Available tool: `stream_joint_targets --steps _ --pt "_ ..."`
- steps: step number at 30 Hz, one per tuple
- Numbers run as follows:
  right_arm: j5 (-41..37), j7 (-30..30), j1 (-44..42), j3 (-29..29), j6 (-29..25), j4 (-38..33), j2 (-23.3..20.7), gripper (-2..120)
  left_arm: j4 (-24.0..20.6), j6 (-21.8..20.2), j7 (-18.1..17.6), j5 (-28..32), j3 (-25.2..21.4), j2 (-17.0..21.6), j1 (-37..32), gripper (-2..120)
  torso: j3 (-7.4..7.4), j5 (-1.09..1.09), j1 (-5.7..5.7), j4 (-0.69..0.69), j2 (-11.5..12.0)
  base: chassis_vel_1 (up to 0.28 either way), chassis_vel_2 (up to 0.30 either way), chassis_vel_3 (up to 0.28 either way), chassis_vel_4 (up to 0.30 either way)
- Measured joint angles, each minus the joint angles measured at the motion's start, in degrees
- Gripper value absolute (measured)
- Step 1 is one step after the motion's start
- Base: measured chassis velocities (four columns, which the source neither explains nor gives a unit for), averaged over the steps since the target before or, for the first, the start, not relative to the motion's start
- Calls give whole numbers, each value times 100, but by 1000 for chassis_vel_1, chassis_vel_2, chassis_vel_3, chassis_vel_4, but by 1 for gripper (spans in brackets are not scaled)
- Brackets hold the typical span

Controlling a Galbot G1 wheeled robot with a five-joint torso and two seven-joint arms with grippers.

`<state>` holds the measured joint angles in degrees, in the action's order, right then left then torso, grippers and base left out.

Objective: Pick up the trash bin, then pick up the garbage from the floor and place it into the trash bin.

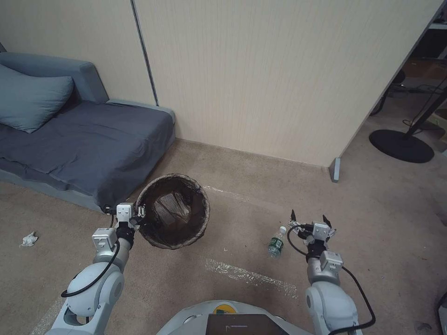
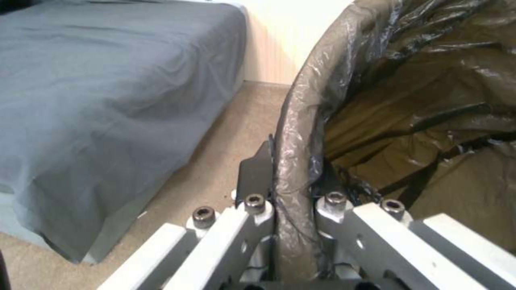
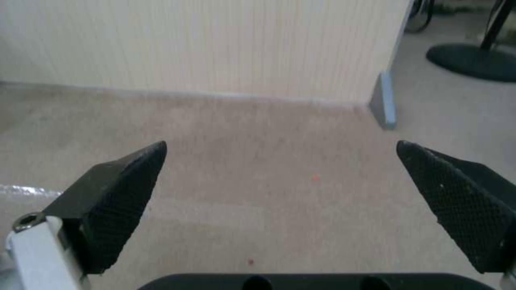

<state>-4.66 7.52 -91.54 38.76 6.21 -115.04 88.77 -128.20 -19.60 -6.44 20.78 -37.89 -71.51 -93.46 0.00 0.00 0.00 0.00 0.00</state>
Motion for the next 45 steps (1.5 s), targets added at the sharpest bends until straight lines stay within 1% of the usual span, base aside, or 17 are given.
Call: stream_joint_targets --steps 2,3,5,7,9,10,13,14,16,18,20,22,25,30,33,39,45 --pt "-336 172 258 -75 383 183 -253 100 -76 -56 -27 4 -8 29 -5 3 0 -1 0 -1 0 0 0 0 0" --pt "-336 172 258 -75 383 183 -253 100 -76 -56 -27 4 -8 29 -5 3 0 -1 0 -1 0 0 0 0 0" --pt "-893 403 530 -162 828 392 -530 100 -130 -109 -70 11 -12 65 9 3 0 -1 0 0 0 0 0 0 0" --pt "-1075 475 617 -184 954 468 -609 100 -143 -120 -84 13 -14 75 12 3 0 0 0 0 0 0 0 0 0" --pt "-1766 660 838 -274 1273 701 -815 100 -191 -144 -112 26 -31 104 14 3 0 -1 0 0 0 0 0 0 0" --pt "-1766 660 838 -274 1273 701 -815 100 -191 -144 -112 26 -31 104 14 3 0 -1 0 0 0 0 0 0 0" --pt "-2613 1037 1157 -463 1637 1039 -1005 100 -234 -178 -148 53 -52 137 10 3 0 -1 0 0 0 0 0 0 0" --pt "-2613 1037 1157 -463 1637 1039 -1005 100 -234 -178 -148 53 -52 137 10 3 0 -1 0 0 0 0 0 0 0" --pt "-2949 1249 1358 -614 1779 1325 -1079 100 -235 -184 -157 56 -62 153 9 3 0 0 0 0 0 0 0 0 0" --pt "-3020 1310 1426 -669 1803 1428 -1094 100 -235 -184 -157 57 -62 159 11 3 0 0 0 0 0 0 0 0 0" --pt "-3231 1510 1672 -815 1899 1800 -1103 100 -223 -188 -158 59 -61 176 27 3 0 0 0 1 0 0 0 0 0" --pt "-3263 1542 1712 -832 1915 1858 -1098 100 -219 -189 -158 59 -60 179 31 3 -1 0 0 0 0 0 0 0 0" --pt "-3548 1862 2086 -966 2040 2349 -1035 100 -207 -210 -163 83 -44 199 75 3 -1 0 0 0 0 0 0 0 0" --pt "-3577 2037 2313 -1056 2076 2679 -988 100 -207 -221 -170 108 -42 209 88 3 -1 1 0 0 0 0 0 0 0" --pt "-3435 2196 2537 -1142 2114 3056 -904 100 -184 -221 -166 123 -47 223 89 3 -1 1 0 0 0 0 0 0 0" --pt "-3320 2456 2560 -1211 2192 3190 -810 100 -153 -211 -153 152 -56 240 91 3 0 1 0 0 0 0 0 0 0" --pt "-3106 2532 2444 -1259 2179 3261 -711 100 -121 -197 -135 171 -36 247 109 3 0 1 0 1 0 0 0 0 0"
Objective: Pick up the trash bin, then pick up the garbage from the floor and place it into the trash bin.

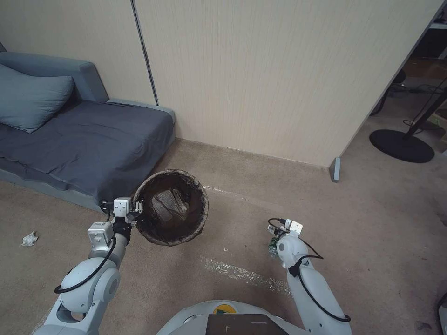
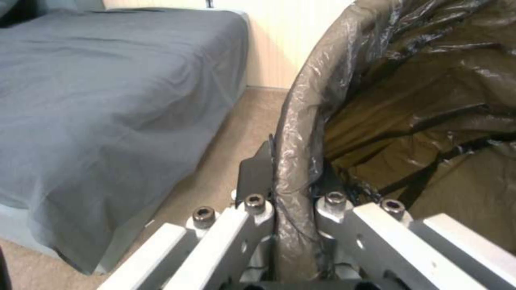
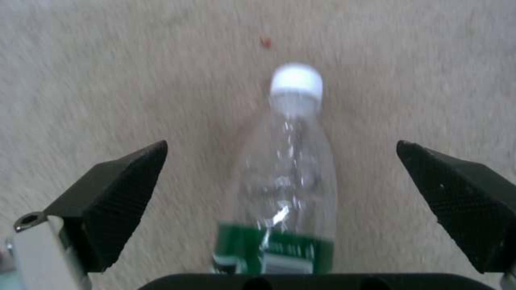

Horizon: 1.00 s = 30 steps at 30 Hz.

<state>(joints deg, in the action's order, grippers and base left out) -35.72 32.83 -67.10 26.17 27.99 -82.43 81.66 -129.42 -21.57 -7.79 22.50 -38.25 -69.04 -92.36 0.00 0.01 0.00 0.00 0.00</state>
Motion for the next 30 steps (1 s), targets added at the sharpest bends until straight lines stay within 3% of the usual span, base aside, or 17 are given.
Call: stream_joint_targets --steps 23,30 --pt "656 -173 -132 11 -262 491 590 99 112 72 103 131 -44 77 31 3 0 0 0 -1 0 0 0 0 0" --pt "652 -213 -216 52 -311 478 609 76 123 114 149 146 -70 67 12 3 0 -1 0 -1 0 0 0 0 0"
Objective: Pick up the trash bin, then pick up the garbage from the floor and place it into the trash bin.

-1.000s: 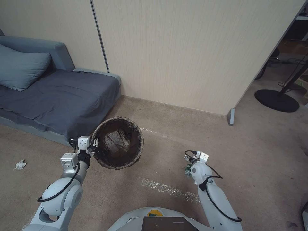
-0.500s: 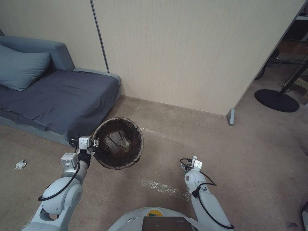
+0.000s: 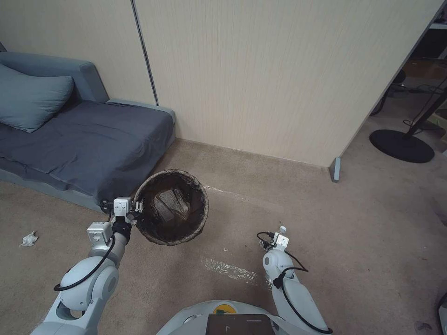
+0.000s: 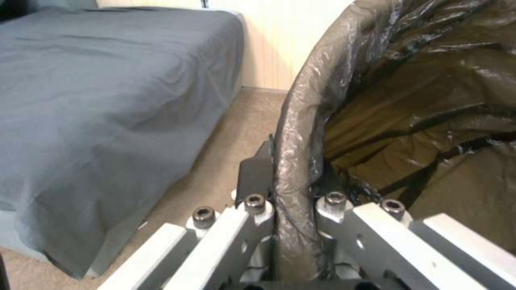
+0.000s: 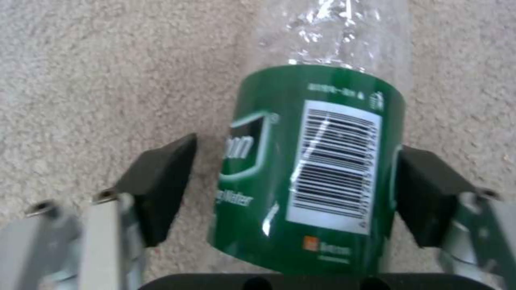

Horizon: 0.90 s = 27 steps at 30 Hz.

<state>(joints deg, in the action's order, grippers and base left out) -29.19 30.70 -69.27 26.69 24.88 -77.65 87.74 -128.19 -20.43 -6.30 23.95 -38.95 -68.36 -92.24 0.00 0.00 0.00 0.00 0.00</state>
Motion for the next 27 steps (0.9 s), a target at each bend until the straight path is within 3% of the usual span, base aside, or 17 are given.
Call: stream_joint_targets --steps 3,5,7,9,13,21,27 --pt "2 -30 -36 34 -18 -6 2 69 -8 5 5 2 -5 -2 -13 3 0 1 0 0 0 0 0 0 0" --pt "14 -60 -87 89 -65 -18 10 54 -35 24 8 2 -5 -7 -29 3 0 2 0 1 -1 0 0 0 0" --pt "14 -63 -94 97 -74 -21 11 52 -37 26 8 2 -4 -7 -29 3 0 2 0 1 -1 0 0 0 0" --pt "17 -72 -138 124 -117 -53 6 41 -48 34 8 -2 16 -19 -26 3 0 2 0 1 -1 0 0 0 0" --pt "16 -97 -189 128 -125 -107 -18 32 -68 36 5 -26 38 -54 -33 3 0 -1 0 -1 -1 0 0 0 0" --pt "59 -144 -363 170 -184 -401 -123 30 -98 36 2 -70 49 -75 -82 3 -1 -4 0 2 0 0 0 0 0" --pt "69 -305 -633 207 -240 -1528 -522 30 -126 32 -3 -70 42 -9 -105 3 -1 -2 0 0 0 0 0 0 0"
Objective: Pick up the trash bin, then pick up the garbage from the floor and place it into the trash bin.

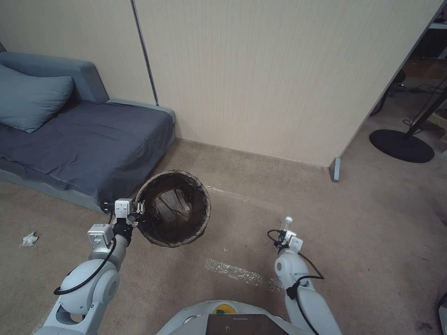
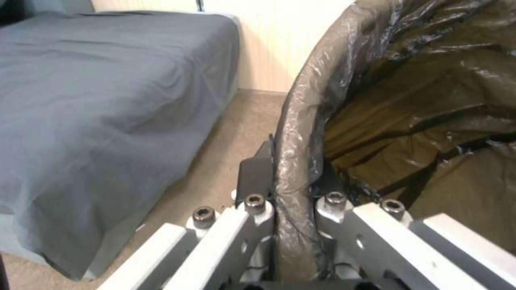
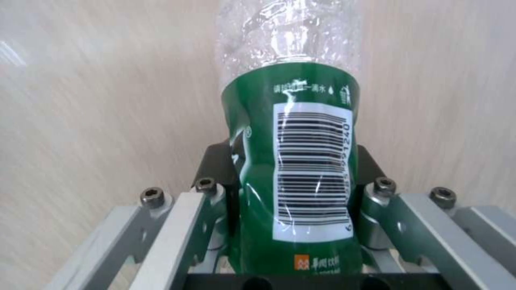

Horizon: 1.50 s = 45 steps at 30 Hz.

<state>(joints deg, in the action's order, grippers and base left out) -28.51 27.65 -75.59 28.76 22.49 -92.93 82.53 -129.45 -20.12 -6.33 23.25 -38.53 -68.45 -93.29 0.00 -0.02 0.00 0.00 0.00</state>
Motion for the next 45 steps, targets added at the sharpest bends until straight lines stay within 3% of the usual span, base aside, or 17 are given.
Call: stream_joint_targets --steps 1,5,8,10,12,16,18,24,29,35,40,45 --pt "-4 -119 -128 2 3 -582 -241 30 -5 -13 -1 2 7 15 -6 3 0 2 0 0 0 0 0 0 0" --pt "-3 -302 -243 17 12 -1018 -440 30 -6 -27 -9 2 27 33 -9 3 0 2 0 0 0 0 0 0 0" --pt "49 -992 -574 147 28 -1983 -986 30 -8 -104 -62 1 117 122 6 3 1 1 0 1 0 0 0 0 0" --pt "59 -1116 -622 166 27 -2115 -1070 30 -11 -120 -75 1 134 138 14 3 0 1 0 1 0 0 0 0 0" --pt "78 -1666 -785 222 -20 -2636 -1508 30 -36 -196 -127 -2 197 202 45 3 0 0 0 2 0 0 0 0 0" --pt "83 -1985 -833 242 -53 -2874 -1812 30 -48 -248 -151 -2 231 236 54 3 1 1 0 1 0 0 0 0 0" --pt "41 -2550 -843 178 -101 -3299 -2485 30 -58 -341 -194 -3 291 299 62 3 1 1 0 0 0 0 0 0 0" --pt "-186 -2888 -462 -293 -87 -3732 -3195 30 -58 -581 -255 -8 432 401 102 3 1 1 0 0 0 0 0 0 0" --pt "-343 -2867 -93 -784 15 -3933 -3490 30 -96 -883 -306 58 523 491 129 3 0 1 0 0 0 0 0 0 0" --pt "-398 -2687 770 -2035 88 -3938 -3757 30 -77 -1003 -452 90 604 569 257 3 0 2 0 0 0 0 0 0 0" --pt "-373 -2430 1452 -3040 126 -3720 -3522 30 -5 -1023 -486 80 780 584 345 3 0 3 0 -1 0 0 0 0 0" --pt "-352 -2281 1659 -3543 165 -3599 -3330 30 20 -1030 -505 62 897 584 387 3 0 3 0 1 0 0 0 0 0"
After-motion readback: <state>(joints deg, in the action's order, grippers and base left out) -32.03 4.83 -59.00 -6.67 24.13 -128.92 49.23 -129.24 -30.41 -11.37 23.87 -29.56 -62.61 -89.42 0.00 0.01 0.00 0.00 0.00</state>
